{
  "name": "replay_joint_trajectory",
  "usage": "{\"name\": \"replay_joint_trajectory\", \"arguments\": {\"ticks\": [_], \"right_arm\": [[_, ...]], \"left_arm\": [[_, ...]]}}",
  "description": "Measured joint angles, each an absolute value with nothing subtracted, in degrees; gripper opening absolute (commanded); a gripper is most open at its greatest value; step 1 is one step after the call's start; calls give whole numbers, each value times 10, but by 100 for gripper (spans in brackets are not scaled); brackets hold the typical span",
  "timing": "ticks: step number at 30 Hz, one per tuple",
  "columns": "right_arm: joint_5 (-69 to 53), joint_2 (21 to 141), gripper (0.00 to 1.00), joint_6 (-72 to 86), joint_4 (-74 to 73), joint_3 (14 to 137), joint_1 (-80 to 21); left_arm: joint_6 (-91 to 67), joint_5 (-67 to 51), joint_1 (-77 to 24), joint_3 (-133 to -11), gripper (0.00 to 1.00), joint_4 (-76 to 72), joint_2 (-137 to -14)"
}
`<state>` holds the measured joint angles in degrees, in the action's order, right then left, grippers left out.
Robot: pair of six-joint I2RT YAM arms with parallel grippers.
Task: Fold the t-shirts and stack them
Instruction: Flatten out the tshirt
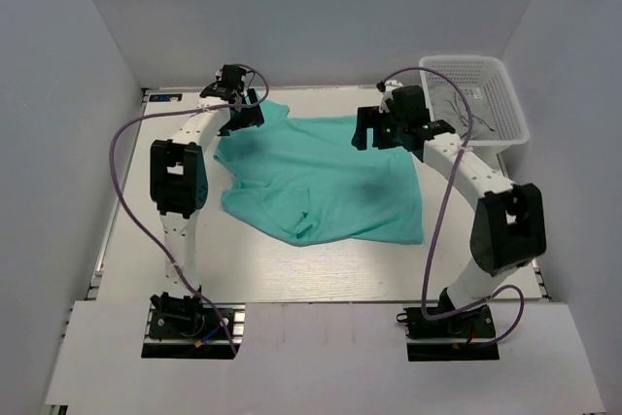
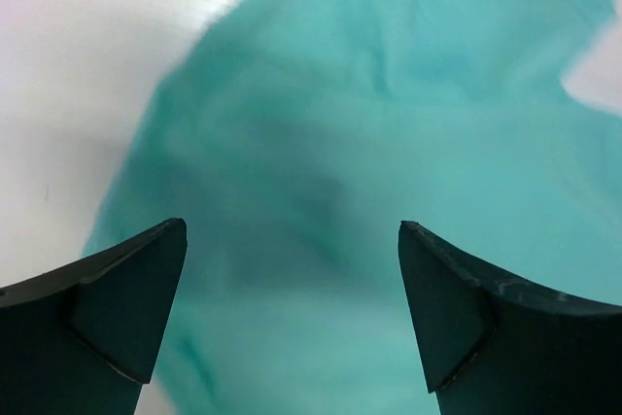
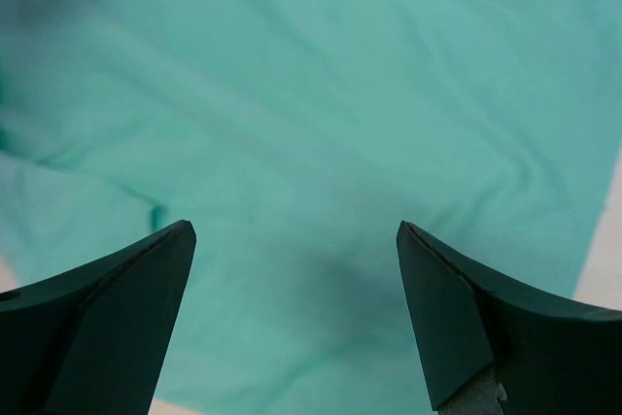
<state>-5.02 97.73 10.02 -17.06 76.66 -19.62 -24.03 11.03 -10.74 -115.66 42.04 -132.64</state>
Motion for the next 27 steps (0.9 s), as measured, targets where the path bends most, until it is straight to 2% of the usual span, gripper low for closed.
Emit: {"name": "replay_joint_trajectory", "arguments": {"ticks": [4, 10, 18, 27], "right_arm": [[-68, 905, 90, 125, -146, 707, -212], [28, 866, 90, 199, -161, 575, -195], [56, 866, 90, 244, -162, 488, -155], [29, 887, 90, 253, -136, 469, -132]], "left_arm": [[-249, 86, -130, -1043, 100, 409, -1194], [-266, 74, -225, -959, 100, 395, -1068], [-277, 72, -374, -909, 100, 431, -1100], [-305, 116, -402, -919, 100, 474, -1183]]}}
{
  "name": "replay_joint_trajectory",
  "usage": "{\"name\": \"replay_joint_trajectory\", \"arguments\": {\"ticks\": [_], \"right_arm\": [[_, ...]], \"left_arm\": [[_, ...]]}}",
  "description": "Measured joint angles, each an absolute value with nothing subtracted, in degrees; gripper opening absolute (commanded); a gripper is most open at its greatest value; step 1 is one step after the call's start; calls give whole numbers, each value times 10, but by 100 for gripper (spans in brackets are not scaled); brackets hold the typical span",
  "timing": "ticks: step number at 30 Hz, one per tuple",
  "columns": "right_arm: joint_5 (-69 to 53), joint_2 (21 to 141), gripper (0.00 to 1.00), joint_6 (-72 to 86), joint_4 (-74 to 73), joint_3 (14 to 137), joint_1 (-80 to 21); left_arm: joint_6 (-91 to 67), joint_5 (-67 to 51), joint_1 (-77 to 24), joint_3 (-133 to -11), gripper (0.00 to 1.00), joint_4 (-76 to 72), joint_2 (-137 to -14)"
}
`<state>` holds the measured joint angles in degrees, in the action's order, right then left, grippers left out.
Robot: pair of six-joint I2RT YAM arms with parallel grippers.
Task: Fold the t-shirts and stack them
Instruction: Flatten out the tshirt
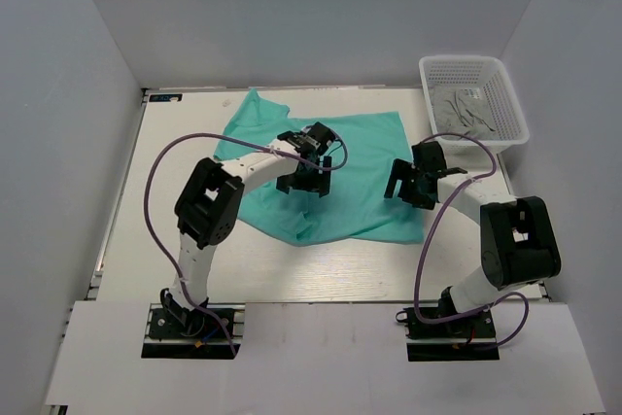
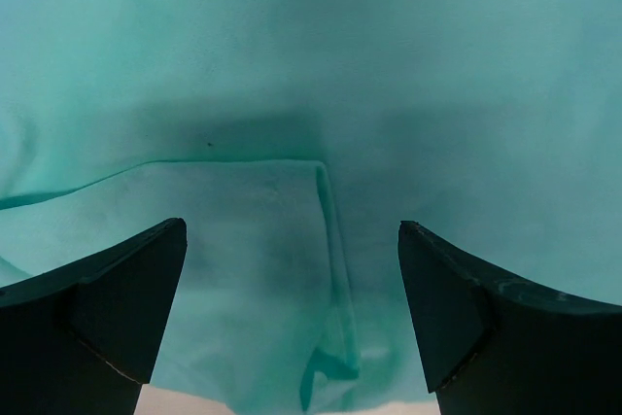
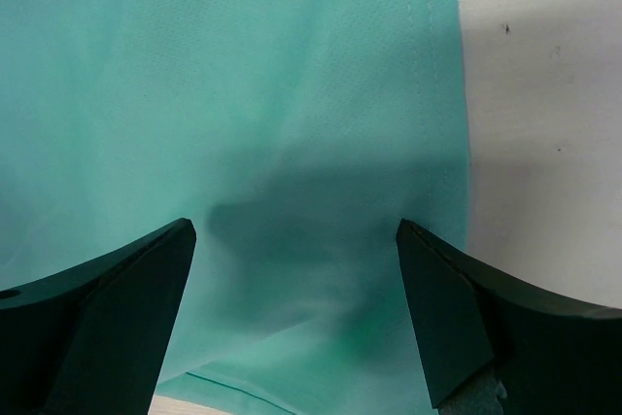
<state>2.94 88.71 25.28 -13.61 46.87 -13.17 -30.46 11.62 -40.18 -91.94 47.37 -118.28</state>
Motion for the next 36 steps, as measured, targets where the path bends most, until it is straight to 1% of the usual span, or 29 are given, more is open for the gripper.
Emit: {"name": "replay_joint_trajectory", "arguments": {"ticks": [4, 5, 6, 7, 9, 11, 12, 15, 18, 19, 20, 23, 26, 27, 28, 29, 36], "right_arm": [[24, 887, 90, 253, -125, 466, -129], [23, 887, 90, 253, -123, 466, -128], [21, 887, 90, 253, -122, 466, -127], [21, 887, 90, 253, -121, 465, -127], [19, 887, 90, 253, -119, 465, -126], [18, 887, 90, 253, -119, 465, -125], [17, 887, 90, 253, -119, 465, -124], [17, 887, 90, 253, -119, 465, -124], [15, 887, 90, 253, -119, 465, -123], [15, 887, 90, 253, -119, 465, -123], [15, 887, 90, 253, -119, 465, -123], [15, 888, 90, 253, -119, 465, -123], [13, 888, 90, 252, -118, 465, -122], [13, 888, 90, 252, -118, 465, -121], [13, 888, 90, 252, -118, 465, -121], [13, 888, 90, 252, -118, 465, -121], [13, 888, 90, 251, -118, 465, -121]], "left_arm": [[-312, 136, -408, -920, 97, 485, -1209], [-314, 141, -409, -920, 92, 485, -1210], [-316, 146, -409, -921, 89, 484, -1209], [-319, 151, -410, -923, 82, 484, -1210], [-321, 158, -410, -926, 76, 483, -1210], [-324, 166, -410, -932, 67, 484, -1213], [-324, 171, -410, -935, 66, 484, -1215], [-324, 180, -410, -936, 66, 486, -1218], [-325, 184, -410, -941, 63, 485, -1225], [-325, 185, -410, -944, 60, 484, -1229], [-326, 185, -410, -949, 60, 487, -1233], [-326, 187, -409, -962, 50, 484, -1241], [-326, 189, -410, -974, 27, 484, -1250], [-326, 190, -409, -977, 10, 484, -1253], [-325, 191, -409, -978, 3, 484, -1254], [-325, 196, -410, -978, 0, 486, -1254], [-351, 239, -409, -959, 0, 498, -1238]]}}
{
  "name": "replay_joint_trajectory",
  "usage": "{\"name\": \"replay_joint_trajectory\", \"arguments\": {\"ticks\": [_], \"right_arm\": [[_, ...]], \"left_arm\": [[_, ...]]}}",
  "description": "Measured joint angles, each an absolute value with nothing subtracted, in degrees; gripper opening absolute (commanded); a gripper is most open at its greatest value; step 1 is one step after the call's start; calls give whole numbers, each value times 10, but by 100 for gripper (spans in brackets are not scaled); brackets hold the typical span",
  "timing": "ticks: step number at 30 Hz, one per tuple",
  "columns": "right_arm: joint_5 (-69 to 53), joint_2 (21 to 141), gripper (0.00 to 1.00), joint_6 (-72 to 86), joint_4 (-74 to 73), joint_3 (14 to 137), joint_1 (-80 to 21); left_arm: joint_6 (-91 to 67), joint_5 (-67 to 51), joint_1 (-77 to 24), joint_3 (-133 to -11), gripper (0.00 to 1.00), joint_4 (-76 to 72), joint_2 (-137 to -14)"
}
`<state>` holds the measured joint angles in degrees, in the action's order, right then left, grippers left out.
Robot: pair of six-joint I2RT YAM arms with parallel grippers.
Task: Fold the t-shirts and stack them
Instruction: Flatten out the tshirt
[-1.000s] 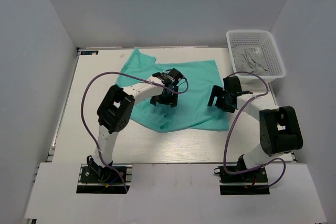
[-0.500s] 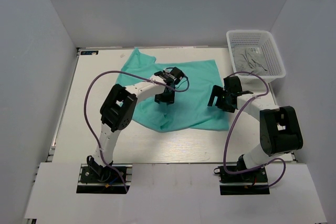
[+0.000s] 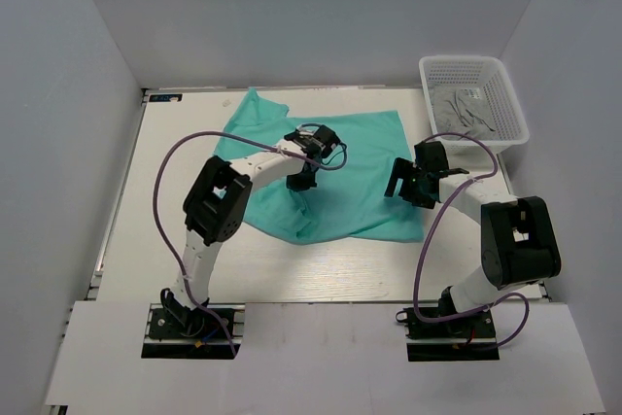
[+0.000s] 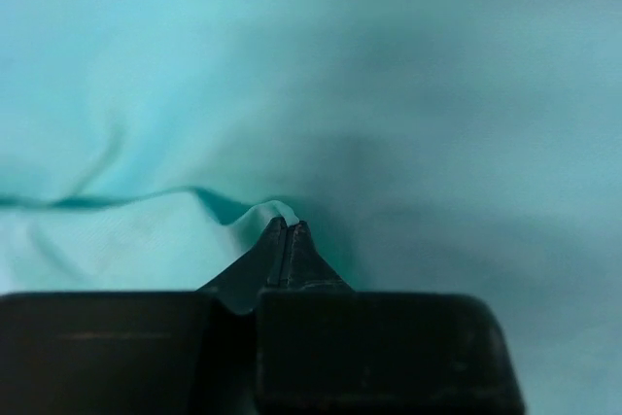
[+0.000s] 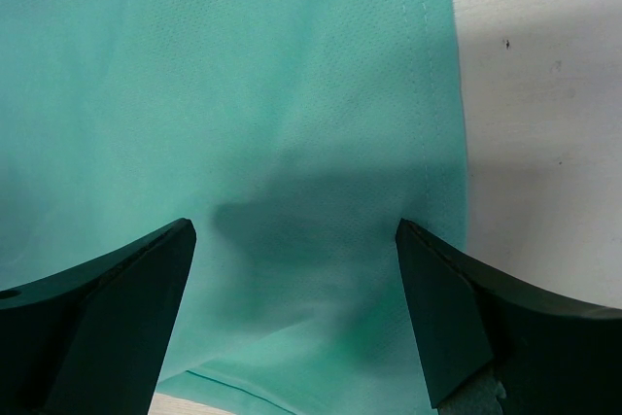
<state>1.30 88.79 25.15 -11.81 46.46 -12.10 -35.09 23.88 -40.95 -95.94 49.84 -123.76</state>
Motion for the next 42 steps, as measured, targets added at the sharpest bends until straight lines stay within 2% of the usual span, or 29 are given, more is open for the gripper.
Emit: {"name": "replay_joint_trajectory", "arguments": {"ticks": [4, 11, 20, 21, 22, 23, 24, 25, 33, 42], "right_arm": [[13, 888, 90, 252, -118, 465, -121], [15, 889, 90, 256, -118, 465, -121], [15, 890, 90, 267, -110, 464, -121], [15, 890, 90, 267, -108, 463, -121], [15, 890, 90, 267, -106, 463, -121], [13, 890, 90, 267, -104, 463, -121], [13, 890, 90, 267, -103, 463, -121], [10, 890, 90, 266, -101, 462, -121], [-19, 874, 90, 259, -78, 443, -122], [9, 811, 90, 259, -93, 436, -136]], "left_arm": [[-383, 262, -409, -902, 0, 524, -1169], [-485, 260, -409, -709, 0, 594, -946], [-561, 47, -415, -415, 1, 632, -718], [-569, 25, -416, -397, 11, 645, -700], [-574, 12, -418, -389, 30, 658, -689], [-582, 3, -419, -386, 51, 674, -680], [-581, -3, -420, -388, 86, 685, -675], [-583, -7, -421, -393, 100, 696, -672], [-583, 68, -421, -543, 100, 715, -736], [-514, 226, -398, -727, 100, 598, -902]]}}
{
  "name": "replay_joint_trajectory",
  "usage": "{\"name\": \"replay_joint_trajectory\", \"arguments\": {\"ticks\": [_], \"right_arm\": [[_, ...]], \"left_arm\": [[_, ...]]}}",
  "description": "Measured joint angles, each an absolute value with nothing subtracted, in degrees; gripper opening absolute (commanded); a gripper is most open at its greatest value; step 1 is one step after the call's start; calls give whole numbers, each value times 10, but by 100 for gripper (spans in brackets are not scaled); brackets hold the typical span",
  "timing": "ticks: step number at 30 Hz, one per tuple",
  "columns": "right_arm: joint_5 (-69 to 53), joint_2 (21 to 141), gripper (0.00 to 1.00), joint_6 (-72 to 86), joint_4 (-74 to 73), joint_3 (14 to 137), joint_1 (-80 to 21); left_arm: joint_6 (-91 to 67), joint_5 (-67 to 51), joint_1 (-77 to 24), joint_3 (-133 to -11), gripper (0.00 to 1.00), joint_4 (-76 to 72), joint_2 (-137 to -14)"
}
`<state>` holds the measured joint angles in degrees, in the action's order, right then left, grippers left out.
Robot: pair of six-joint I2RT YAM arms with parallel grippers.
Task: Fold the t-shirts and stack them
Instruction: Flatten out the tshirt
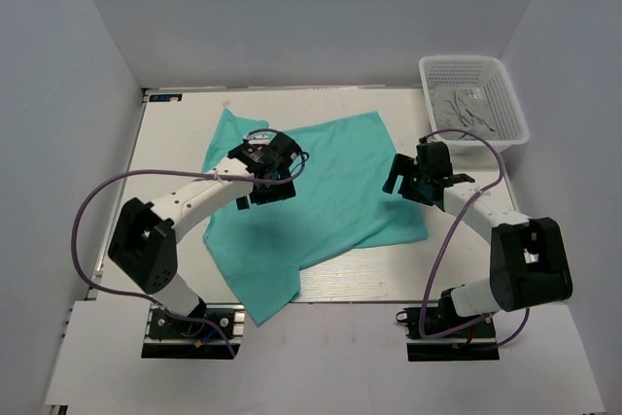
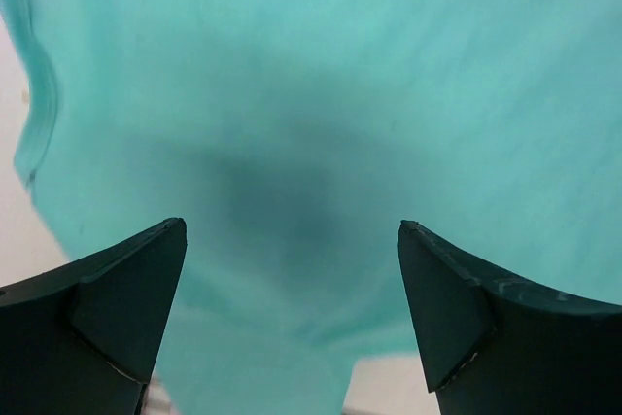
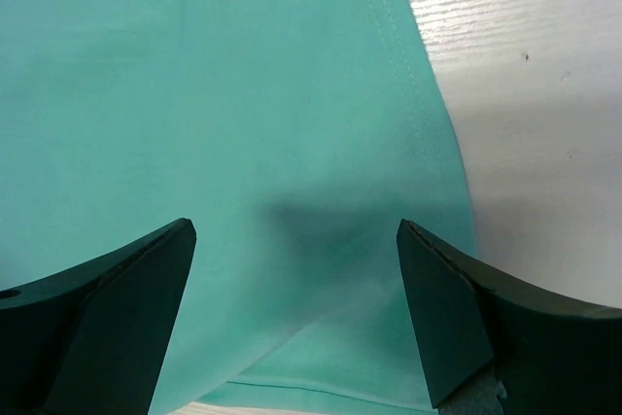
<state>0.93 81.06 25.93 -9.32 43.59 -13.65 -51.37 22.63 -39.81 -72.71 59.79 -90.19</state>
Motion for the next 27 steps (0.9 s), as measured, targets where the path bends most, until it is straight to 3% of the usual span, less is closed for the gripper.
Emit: {"name": "replay_joint_trajectory", "arguments": {"ticks": [16, 27], "right_arm": [[40, 900, 90, 255, -117, 488, -144], [72, 992, 90, 288, -104, 569, -145]], "left_arm": [[-456, 236, -236, -746, 100, 437, -1101], [-378, 203, -176, -919, 100, 366, -1232]]}}
